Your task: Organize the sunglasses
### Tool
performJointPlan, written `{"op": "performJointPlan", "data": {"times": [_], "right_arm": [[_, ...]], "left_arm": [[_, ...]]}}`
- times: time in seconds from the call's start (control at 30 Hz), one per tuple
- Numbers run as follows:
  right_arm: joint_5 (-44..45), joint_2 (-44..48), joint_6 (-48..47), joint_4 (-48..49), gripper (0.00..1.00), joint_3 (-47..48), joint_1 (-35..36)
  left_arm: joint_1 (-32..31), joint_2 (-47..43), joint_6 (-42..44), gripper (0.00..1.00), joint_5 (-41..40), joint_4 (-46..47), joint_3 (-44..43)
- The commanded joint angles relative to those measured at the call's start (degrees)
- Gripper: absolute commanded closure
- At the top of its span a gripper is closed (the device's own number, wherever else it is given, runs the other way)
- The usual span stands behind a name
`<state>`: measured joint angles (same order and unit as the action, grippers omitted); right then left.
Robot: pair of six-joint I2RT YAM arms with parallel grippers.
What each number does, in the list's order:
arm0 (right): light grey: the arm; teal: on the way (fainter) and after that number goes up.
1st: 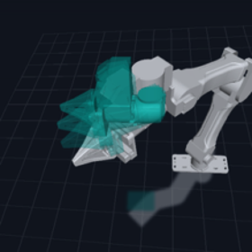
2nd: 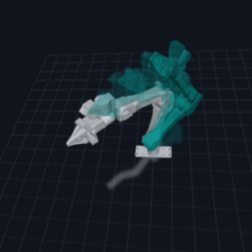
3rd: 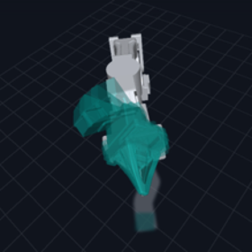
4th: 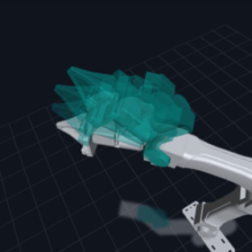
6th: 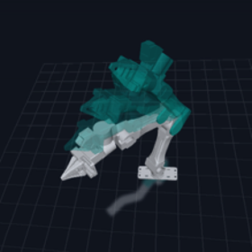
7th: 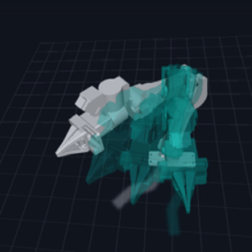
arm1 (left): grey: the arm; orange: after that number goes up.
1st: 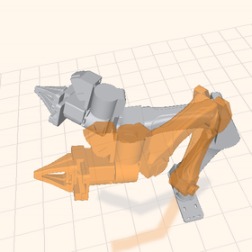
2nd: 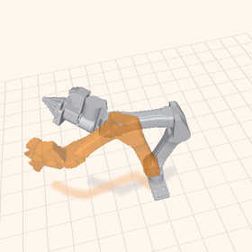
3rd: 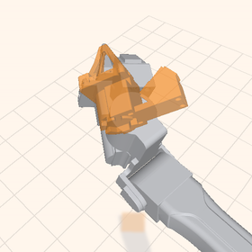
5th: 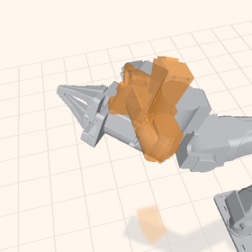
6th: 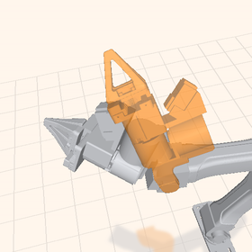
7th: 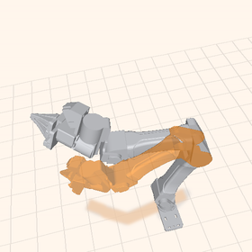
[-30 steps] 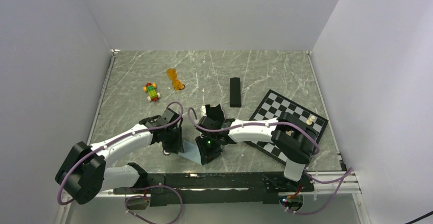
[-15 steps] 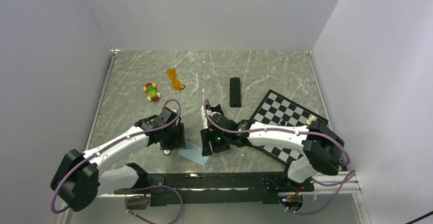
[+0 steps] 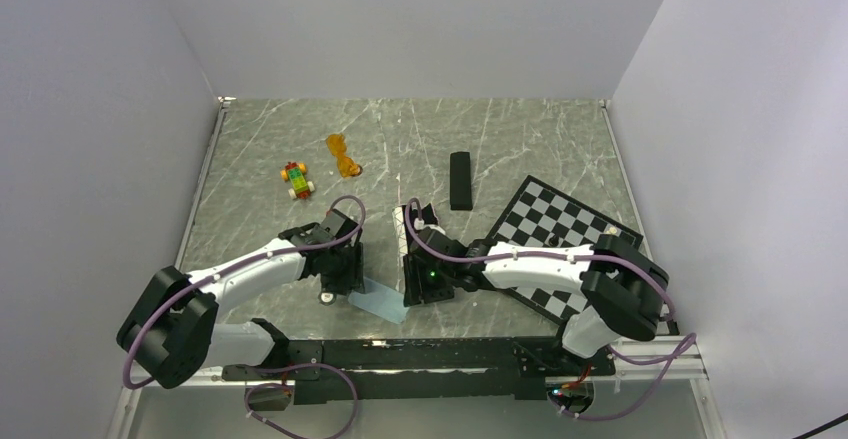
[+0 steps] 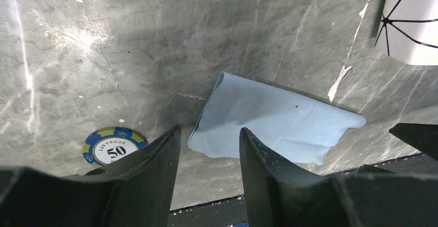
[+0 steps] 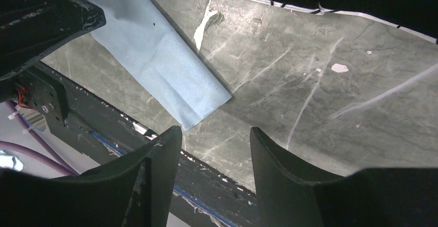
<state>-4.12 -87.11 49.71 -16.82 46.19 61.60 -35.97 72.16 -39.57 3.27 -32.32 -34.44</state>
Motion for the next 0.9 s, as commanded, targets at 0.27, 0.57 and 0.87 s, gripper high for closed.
{"op": "performJointPlan", "data": {"times": [0.27,0.57,0.87], "right_arm": [[-1.4,-3.3,1.3,1.7,0.46,2.0,0.7],[-1.6,-3.8,2.2,1.2,0.50,2.1,1.0],[1.2,-7.3,2.6,-1.1,0.59,6.0,3.0]], "left_arm": [[-0.7,2.3,2.1,0.59,2.5,3.1,3.1],[-2.0,4.4,1.0,0.82,1.0,3.0,1.4],[-4.4,-0.9,-5.5,1.00,-2.7,0.5,3.8]]}}
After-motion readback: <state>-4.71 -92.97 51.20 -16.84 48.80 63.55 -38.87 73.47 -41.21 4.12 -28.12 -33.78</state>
